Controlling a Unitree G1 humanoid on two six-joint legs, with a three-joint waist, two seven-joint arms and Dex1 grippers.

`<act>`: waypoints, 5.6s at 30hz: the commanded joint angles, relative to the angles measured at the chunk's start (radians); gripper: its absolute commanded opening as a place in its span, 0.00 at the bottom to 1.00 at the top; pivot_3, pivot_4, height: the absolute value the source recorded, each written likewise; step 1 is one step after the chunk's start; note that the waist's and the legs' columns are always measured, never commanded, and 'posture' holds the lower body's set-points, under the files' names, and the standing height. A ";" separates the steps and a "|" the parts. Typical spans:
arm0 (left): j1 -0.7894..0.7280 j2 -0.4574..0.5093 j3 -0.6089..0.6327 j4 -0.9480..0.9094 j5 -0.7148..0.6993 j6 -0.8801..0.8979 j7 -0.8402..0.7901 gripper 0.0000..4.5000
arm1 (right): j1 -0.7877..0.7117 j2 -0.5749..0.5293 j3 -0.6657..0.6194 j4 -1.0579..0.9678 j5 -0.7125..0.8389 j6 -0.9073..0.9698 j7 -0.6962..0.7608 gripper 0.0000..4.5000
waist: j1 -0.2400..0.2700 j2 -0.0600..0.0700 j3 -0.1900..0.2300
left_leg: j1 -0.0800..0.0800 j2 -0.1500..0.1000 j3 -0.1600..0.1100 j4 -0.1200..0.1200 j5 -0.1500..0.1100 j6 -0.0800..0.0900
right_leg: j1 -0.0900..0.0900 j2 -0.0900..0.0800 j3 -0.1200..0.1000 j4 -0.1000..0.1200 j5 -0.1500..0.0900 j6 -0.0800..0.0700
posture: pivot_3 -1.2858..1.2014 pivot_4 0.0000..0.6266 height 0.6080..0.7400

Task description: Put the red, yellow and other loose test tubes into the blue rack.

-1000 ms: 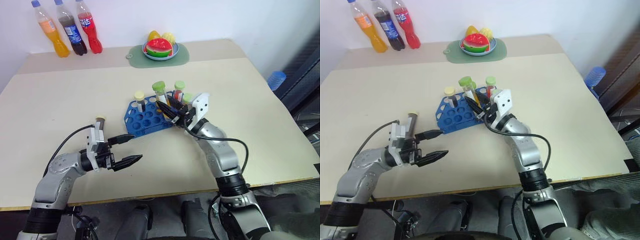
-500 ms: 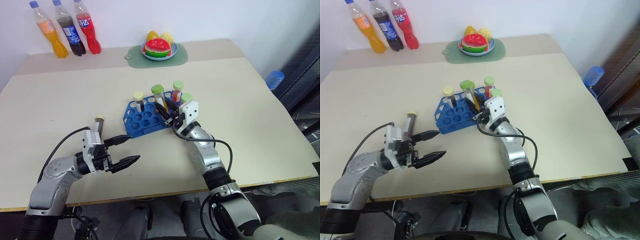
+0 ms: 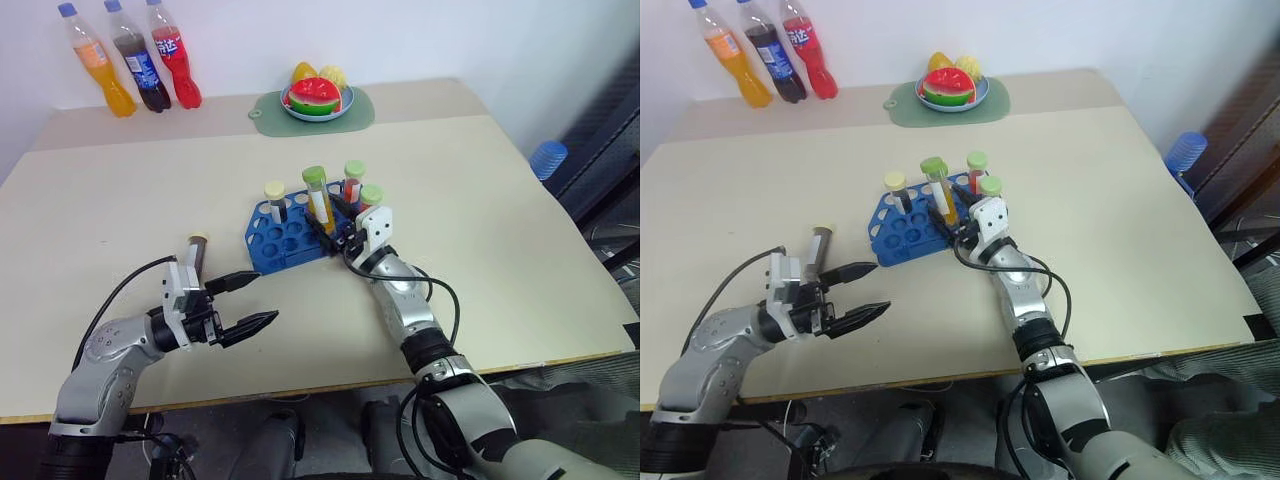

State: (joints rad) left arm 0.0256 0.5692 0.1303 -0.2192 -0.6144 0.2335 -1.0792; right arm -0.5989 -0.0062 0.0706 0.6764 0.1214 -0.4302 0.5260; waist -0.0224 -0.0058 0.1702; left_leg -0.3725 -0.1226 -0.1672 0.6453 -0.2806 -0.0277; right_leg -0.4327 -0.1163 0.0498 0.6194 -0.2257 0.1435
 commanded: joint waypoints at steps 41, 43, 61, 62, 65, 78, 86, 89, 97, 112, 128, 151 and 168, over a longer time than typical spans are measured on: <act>0.035 -0.030 0.011 -0.067 -0.012 -0.008 0.031 0.96 | -0.106 -0.212 0.084 -0.566 0.036 0.936 0.085 0.45 | 0.006 0.000 0.000 | -0.002 0.000 0.000 0.000 -0.002 0.003 | -0.001 -0.001 0.000 -0.001 0.000 0.000 | 0.52 0.24 1.00; 0.034 -0.029 0.011 -0.067 -0.014 -0.006 0.031 0.96 | -0.096 -0.217 0.084 -0.571 0.033 0.930 0.086 0.45 | 0.006 0.000 0.000 | -0.002 0.000 0.000 0.000 -0.002 0.003 | -0.001 -0.001 0.000 -0.001 0.000 0.000 | 0.52 0.24 1.00; 0.006 -0.031 0.000 -0.044 -0.009 -0.004 0.022 0.96 | -0.032 -0.229 0.058 -0.610 0.002 0.848 0.029 0.17 | 0.010 0.000 0.000 | -0.002 0.000 0.000 0.000 -0.002 0.003 | -0.001 -0.001 0.000 -0.001 0.000 0.000 | 0.52 0.24 1.00; 0.005 -0.032 -0.001 -0.044 -0.009 -0.004 0.022 0.96 | -0.018 -0.228 0.057 -0.617 0.003 0.828 0.026 0.17 | 0.011 0.000 0.000 | -0.002 0.000 0.000 0.000 -0.002 0.003 | -0.001 -0.001 0.000 -0.001 0.000 0.000 | 0.52 0.24 1.00; 0.002 -0.033 -0.003 -0.042 -0.009 -0.004 0.020 0.96 | 0.047 -0.229 0.067 -0.612 -0.017 0.669 0.025 0.17 | 0.011 0.000 0.000 | -0.002 0.000 0.000 0.000 -0.002 0.003 | -0.001 -0.001 0.000 -0.001 0.000 0.000 | 0.52 0.24 1.00; -0.039 -0.034 -0.008 -0.010 -0.009 0.001 0.006 0.96 | 0.141 -0.138 0.031 -0.452 -0.020 0.347 -0.079 0.17 | 0.008 0.000 0.000 | -0.001 0.000 0.000 0.000 -0.001 0.001 | 0.000 -0.001 0.000 -0.001 0.000 0.000 | 0.52 0.24 1.00; -0.041 -0.033 -0.008 -0.014 -0.011 0.002 0.008 0.96 | 0.080 -0.114 0.020 -0.328 -0.022 0.280 -0.092 0.17 | 0.007 0.000 0.000 | 0.000 0.000 0.000 0.000 -0.001 0.001 | 0.000 0.000 0.000 -0.001 0.000 0.000 | 0.52 0.24 1.00; -0.032 -0.029 0.000 -0.024 -0.015 0.002 0.014 0.96 | 0.090 -0.097 0.026 -0.319 -0.022 0.264 -0.091 0.17 | 0.005 0.000 0.000 | 0.000 0.000 0.000 0.000 0.000 0.000 | 0.000 0.000 0.000 -0.001 0.000 0.000 | 0.52 0.24 1.00; -0.016 -0.021 0.011 -0.035 -0.020 0.002 0.021 0.96 | 0.155 -0.087 0.041 -0.376 -0.029 0.260 -0.084 0.17 | 0.006 0.000 0.000 | 0.000 0.000 0.000 0.000 0.000 0.001 | 0.000 0.000 0.000 -0.001 0.000 0.000 | 0.52 0.24 1.00; -0.009 -0.021 0.009 -0.045 -0.021 0.007 0.029 0.96 | 0.135 -0.067 0.070 -0.322 -0.056 0.245 -0.089 0.17 | 0.005 0.000 0.000 | 0.000 0.000 0.000 0.000 0.000 0.001 | 0.001 0.000 0.000 -0.001 0.000 0.000 | 0.52 0.24 1.00; -0.002 -0.040 0.041 -0.066 -0.054 0.027 0.090 0.96 | 0.178 -0.115 0.067 -0.405 -0.057 0.212 -0.027 0.84 | 0.006 0.000 0.000 | 0.000 0.000 0.000 0.000 0.000 0.001 | 0.000 0.000 0.000 0.000 0.000 0.000 | 0.52 0.24 1.00; -0.549 -0.076 0.412 -0.096 -0.153 1.334 1.239 0.96 | 0.529 -0.646 -0.147 -1.189 0.274 0.702 0.297 0.84 | 0.015 -0.005 0.001 | 0.000 0.000 -0.002 0.003 -0.003 0.005 | 0.004 0.000 -0.002 0.000 0.000 0.001 | 0.52 0.24 1.00; -0.955 0.037 0.098 0.652 -0.282 1.381 1.497 0.85 | 0.502 -0.631 -0.105 -1.179 0.232 0.692 0.265 0.85 | 0.033 -0.007 0.002 | -0.001 -0.001 -0.001 0.003 0.000 -0.001 | 0.002 -0.001 -0.002 0.000 0.000 0.001 | 0.52 0.24 1.00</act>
State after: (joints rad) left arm -0.9127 0.5963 0.2457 0.4192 -0.8993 1.6059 0.4108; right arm -0.0877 -0.6448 -0.0277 -0.4675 0.3549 0.2765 0.7992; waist 0.0109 -0.0131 0.1718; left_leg -0.3735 -0.1236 -0.1683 0.6483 -0.2801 -0.0289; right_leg -0.4313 -0.1176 0.0483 0.6191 -0.2258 0.1446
